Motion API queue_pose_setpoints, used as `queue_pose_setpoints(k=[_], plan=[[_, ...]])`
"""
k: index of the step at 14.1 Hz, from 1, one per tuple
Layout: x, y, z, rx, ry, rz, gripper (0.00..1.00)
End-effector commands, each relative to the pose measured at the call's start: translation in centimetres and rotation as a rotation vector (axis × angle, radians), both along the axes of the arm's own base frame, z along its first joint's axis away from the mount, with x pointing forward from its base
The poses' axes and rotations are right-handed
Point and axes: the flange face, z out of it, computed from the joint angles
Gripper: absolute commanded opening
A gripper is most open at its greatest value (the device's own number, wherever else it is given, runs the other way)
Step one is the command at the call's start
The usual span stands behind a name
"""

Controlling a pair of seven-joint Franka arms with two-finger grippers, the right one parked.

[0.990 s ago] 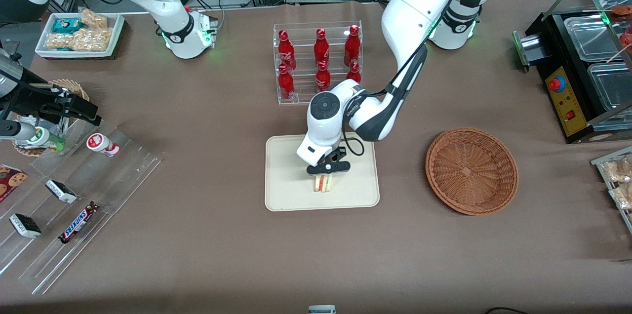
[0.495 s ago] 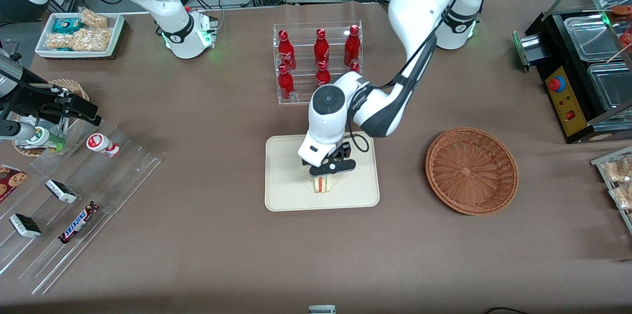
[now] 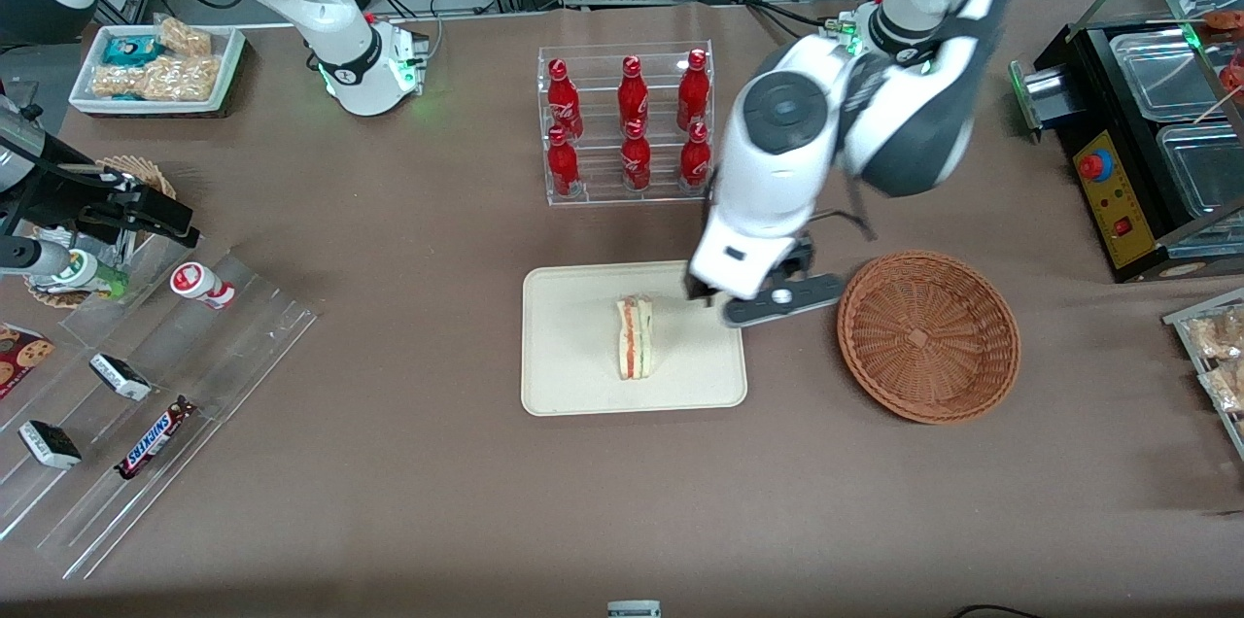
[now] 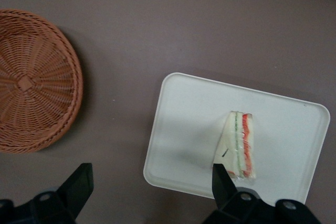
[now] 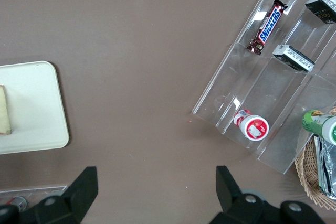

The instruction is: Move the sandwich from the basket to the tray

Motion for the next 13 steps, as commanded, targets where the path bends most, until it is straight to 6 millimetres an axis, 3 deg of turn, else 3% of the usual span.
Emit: queue_pose_setpoints(k=[1,4,7,12,13], plan=[[1.1,5.4,-0.9,0.007,0.043,0.035,1.00],[0.7,13.3,0.0,0.019,0.074,-0.040,1.00],[0.0,19.8,1.5,0.025,0.105,-0.105,1.00],[-2.6,29.2,7.3,0.020,0.153,-0.220,1.00],[-3.2,30.1,8.7,0.019,0.149,-0.250,1.00]])
